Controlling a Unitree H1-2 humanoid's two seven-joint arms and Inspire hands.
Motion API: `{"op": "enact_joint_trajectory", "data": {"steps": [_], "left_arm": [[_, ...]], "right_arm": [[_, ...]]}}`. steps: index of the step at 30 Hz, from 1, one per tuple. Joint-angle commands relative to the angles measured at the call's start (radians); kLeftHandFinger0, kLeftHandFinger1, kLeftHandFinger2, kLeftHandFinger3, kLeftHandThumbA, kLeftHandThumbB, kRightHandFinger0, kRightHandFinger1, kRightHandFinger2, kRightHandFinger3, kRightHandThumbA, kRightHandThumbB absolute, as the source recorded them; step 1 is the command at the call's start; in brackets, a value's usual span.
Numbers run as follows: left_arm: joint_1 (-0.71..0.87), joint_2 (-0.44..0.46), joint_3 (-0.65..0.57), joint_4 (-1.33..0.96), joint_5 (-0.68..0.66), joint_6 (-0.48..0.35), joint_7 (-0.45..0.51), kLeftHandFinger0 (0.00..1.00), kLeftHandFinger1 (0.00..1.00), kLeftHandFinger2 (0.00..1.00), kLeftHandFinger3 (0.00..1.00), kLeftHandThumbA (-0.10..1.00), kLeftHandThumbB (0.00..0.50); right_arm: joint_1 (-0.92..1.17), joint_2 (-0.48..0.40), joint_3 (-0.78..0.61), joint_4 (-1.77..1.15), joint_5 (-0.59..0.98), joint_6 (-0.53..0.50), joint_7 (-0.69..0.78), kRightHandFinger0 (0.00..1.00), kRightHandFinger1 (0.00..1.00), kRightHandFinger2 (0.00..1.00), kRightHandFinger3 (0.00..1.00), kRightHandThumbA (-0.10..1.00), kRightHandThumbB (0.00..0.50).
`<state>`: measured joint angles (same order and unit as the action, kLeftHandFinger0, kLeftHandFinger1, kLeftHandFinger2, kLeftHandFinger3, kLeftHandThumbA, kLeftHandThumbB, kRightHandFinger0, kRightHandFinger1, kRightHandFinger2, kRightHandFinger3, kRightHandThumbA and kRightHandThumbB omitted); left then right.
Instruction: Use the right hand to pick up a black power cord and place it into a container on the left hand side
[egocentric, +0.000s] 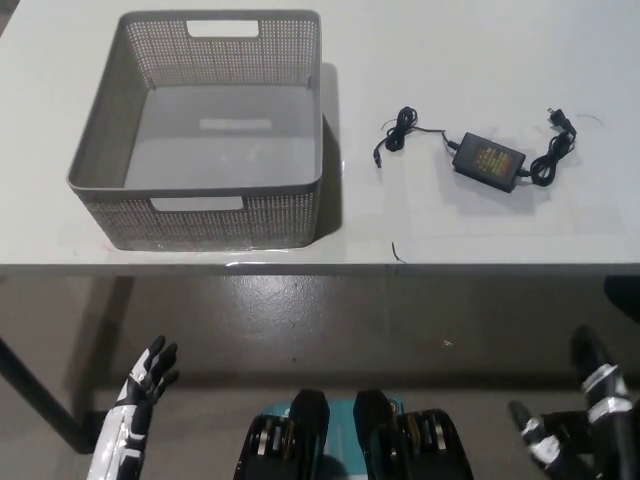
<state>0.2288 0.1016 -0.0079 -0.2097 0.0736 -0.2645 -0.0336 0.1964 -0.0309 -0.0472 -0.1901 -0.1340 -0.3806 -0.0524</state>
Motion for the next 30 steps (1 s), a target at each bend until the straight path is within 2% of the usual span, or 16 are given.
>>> {"op": "enact_joint_trajectory", "data": {"steps": [1, 3, 5, 10, 11, 12, 14, 17, 19, 20, 22, 24, 30], "left_arm": [[0.006, 0.022, -0.001, -0.037, 0.02, -0.036, -0.01, 1.0, 1.0, 1.0, 1.0, 1.0, 0.249], [0.013, 0.024, 0.0, -0.046, 0.013, -0.018, -0.013, 1.0, 1.0, 1.0, 1.0, 1.0, 0.277], [0.019, 0.029, 0.001, -0.044, 0.015, -0.019, -0.014, 1.0, 1.0, 1.0, 1.0, 1.0, 0.278], [0.044, 0.038, 0.001, -0.031, 0.015, -0.043, -0.017, 1.0, 1.0, 1.0, 1.0, 1.0, 0.271], [0.071, 0.04, -0.001, -0.036, 0.016, -0.05, -0.018, 1.0, 1.0, 1.0, 1.0, 1.0, 0.269], [0.087, 0.044, -0.002, -0.038, 0.009, -0.057, -0.023, 1.0, 1.0, 1.0, 1.0, 1.0, 0.26], [0.099, 0.049, -0.001, -0.036, -0.005, -0.065, -0.028, 1.0, 1.0, 1.0, 1.0, 0.98, 0.254], [0.106, 0.051, 0.002, -0.022, -0.015, -0.091, -0.028, 1.0, 1.0, 1.0, 1.0, 0.97, 0.247], [0.112, 0.055, -0.001, -0.014, -0.026, -0.101, -0.034, 1.0, 1.0, 1.0, 1.0, 0.97, 0.238], [0.114, 0.057, -0.003, -0.012, -0.027, -0.104, -0.036, 1.0, 1.0, 1.0, 1.0, 0.96, 0.238], [0.122, 0.059, -0.001, -0.003, -0.02, -0.119, -0.034, 1.0, 1.0, 1.0, 1.0, 0.97, 0.239], [0.126, 0.059, 0.0, 0.003, -0.017, -0.129, -0.034, 1.0, 1.0, 1.0, 1.0, 0.97, 0.237], [0.139, 0.063, -0.004, 0.002, -0.02, -0.14, -0.044, 1.0, 1.0, 1.0, 1.0, 0.98, 0.221]], "right_arm": [[-0.093, -0.043, -0.047, -0.095, -0.131, 0.022, -0.028, 1.0, 1.0, 1.0, 1.0, 0.77, 0.303], [-0.15, -0.068, -0.06, -0.108, -0.12, 0.08, -0.014, 1.0, 1.0, 1.0, 1.0, 0.72, 0.361], [-0.228, -0.108, -0.074, -0.106, -0.135, 0.138, 0.002, 1.0, 1.0, 1.0, 1.0, 0.7, 0.393], [-0.389, -0.2, -0.064, -0.071, -0.246, 0.265, 0.045, 1.0, 1.0, 1.0, 1.0, 0.75, 0.437], [-0.412, -0.222, -0.047, -0.061, -0.285, 0.309, 0.068, 1.0, 1.0, 1.0, 1.0, 0.79, 0.435], [-0.448, -0.239, -0.034, -0.038, -0.313, 0.338, 0.081, 1.0, 1.0, 1.0, 1.0, 0.76, 0.423], [-0.529, -0.264, -0.009, 0.032, -0.304, 0.354, 0.098, 1.0, 1.0, 1.0, 1.0, 0.75, 0.436], [-0.66, -0.299, 0.048, 0.171, -0.315, 0.377, 0.132, 1.0, 1.0, 1.0, 1.0, 0.84, 0.473], [-0.745, -0.321, 0.094, 0.259, -0.354, 0.398, 0.149, 1.0, 1.0, 1.0, 1.0, 0.85, 0.465], [-0.774, -0.33, 0.115, 0.291, -0.378, 0.4, 0.15, 1.0, 1.0, 1.0, 1.0, 0.85, 0.464], [-0.852, -0.345, 0.157, 0.386, -0.384, 0.414, 0.175, 1.0, 1.0, 1.0, 1.0, 0.78, 0.445], [-0.928, -0.355, 0.201, 0.484, -0.399, 0.44, 0.204, 1.0, 1.0, 1.0, 1.0, 0.78, 0.439], [-1.075, -0.363, 0.312, 0.723, -0.43, 0.456, 0.233, 1.0, 1.0, 1.0, 1.0, 0.77, 0.466]]}}
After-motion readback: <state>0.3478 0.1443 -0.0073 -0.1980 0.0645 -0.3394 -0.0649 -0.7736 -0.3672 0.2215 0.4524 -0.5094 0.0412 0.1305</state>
